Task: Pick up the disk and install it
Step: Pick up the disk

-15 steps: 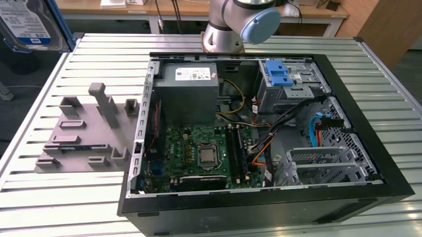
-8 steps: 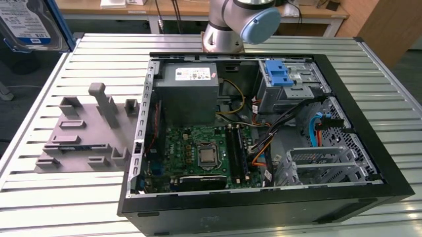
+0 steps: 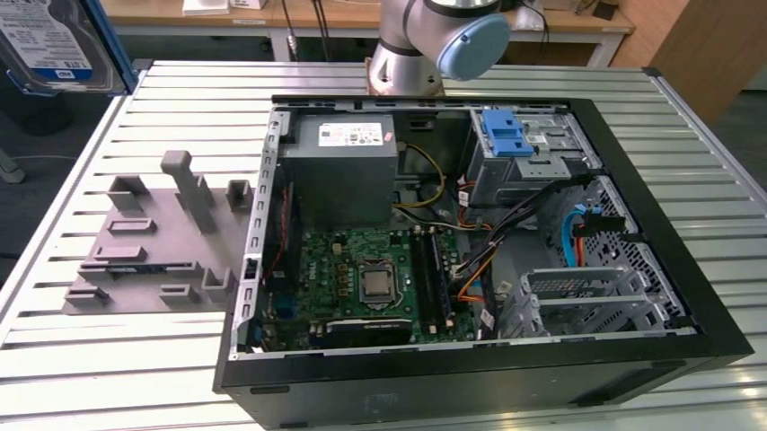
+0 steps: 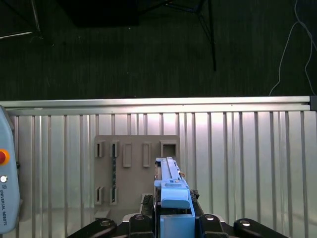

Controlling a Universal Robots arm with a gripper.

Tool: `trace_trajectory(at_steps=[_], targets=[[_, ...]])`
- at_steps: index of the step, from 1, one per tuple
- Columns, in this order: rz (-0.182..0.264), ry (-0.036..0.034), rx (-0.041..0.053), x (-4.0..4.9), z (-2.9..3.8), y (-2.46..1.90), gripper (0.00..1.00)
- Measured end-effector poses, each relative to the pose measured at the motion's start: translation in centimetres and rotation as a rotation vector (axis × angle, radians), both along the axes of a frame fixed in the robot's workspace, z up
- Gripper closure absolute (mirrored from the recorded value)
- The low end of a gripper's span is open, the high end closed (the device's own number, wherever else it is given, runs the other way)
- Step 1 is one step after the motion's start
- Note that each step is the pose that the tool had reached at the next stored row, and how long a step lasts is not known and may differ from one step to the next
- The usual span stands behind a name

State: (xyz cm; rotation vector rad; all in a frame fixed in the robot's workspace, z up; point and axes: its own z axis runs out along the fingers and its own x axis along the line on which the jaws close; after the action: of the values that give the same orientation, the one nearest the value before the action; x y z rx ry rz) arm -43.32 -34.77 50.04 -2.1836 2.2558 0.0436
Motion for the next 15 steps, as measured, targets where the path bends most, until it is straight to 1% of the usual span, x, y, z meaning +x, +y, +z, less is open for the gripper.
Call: trace_trajectory(at_steps=[4,7,9,12,15], targets=[[0.000,0.0001,0.0000,0.17,0.00,0.00,0.64],[0.000,0.0000,0.0000,0.55,0.00,0.00,0.64],[0.000,0.0001,-0.0001,0.96,0.00,-0.02,0.64],[0.000,0.0006,-0.0001,1.64,0.00,-0.12,0.64],[0.000,0.0007,-0.0001,1.83,0.00,-0.33,0.64]])
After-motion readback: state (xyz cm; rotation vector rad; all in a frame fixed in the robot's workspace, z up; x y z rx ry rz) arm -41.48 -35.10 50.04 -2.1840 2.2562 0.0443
